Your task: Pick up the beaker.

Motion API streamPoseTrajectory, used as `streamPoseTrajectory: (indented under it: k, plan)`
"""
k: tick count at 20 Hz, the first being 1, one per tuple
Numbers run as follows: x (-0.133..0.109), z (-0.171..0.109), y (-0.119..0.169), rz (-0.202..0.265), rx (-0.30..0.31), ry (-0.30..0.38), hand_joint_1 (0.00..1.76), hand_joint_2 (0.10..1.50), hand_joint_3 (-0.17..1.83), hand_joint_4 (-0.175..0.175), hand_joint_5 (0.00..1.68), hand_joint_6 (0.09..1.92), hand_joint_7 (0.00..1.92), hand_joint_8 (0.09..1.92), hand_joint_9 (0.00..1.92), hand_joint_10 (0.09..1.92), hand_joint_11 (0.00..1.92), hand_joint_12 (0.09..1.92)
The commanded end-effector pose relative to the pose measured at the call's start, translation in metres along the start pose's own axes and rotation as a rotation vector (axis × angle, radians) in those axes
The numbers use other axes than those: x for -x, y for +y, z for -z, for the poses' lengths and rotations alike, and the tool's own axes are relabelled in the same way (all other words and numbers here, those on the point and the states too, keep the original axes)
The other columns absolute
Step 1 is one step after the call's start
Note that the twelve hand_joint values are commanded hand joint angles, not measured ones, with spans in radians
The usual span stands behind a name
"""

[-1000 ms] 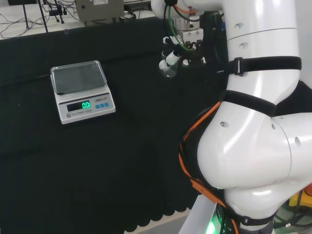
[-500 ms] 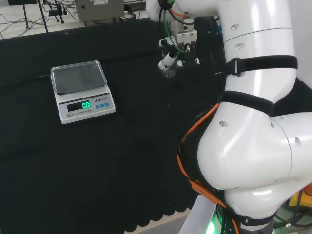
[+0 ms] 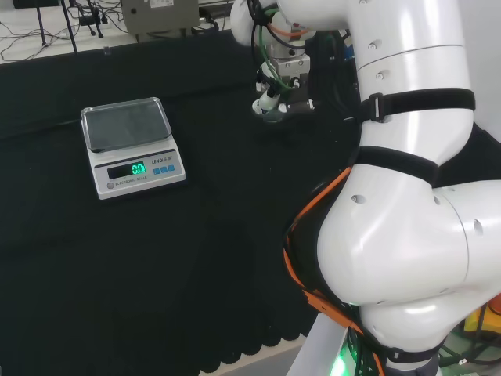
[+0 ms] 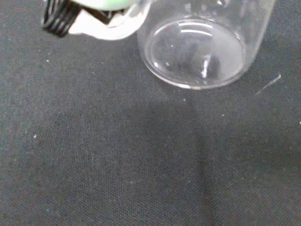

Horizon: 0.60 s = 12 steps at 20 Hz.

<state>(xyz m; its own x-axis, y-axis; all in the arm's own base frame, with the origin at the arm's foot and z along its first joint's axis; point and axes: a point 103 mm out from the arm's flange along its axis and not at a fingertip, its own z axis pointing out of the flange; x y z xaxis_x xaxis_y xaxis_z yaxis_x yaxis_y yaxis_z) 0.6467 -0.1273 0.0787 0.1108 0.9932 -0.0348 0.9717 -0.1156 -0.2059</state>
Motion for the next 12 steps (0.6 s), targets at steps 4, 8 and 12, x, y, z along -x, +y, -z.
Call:
streamPoseTrajectory:
  k: [4,8,12]
  plan:
    - [-0.001,0.013,-0.001,0.011,0.047,-0.013,1.2,1.15,0.16,-0.174,0.76,1.35,0.77,1.37,0.98,1.22,1.17,0.91]
    - [0.001,0.029,-0.003,0.01,0.069,-0.018,1.32,1.17,0.06,-0.175,0.76,1.34,0.66,1.42,0.95,1.23,1.16,0.9]
    - [0.001,0.05,-0.005,0.008,0.096,-0.024,1.35,1.17,0.05,-0.175,0.76,1.33,0.64,1.42,0.95,1.23,1.16,0.9]
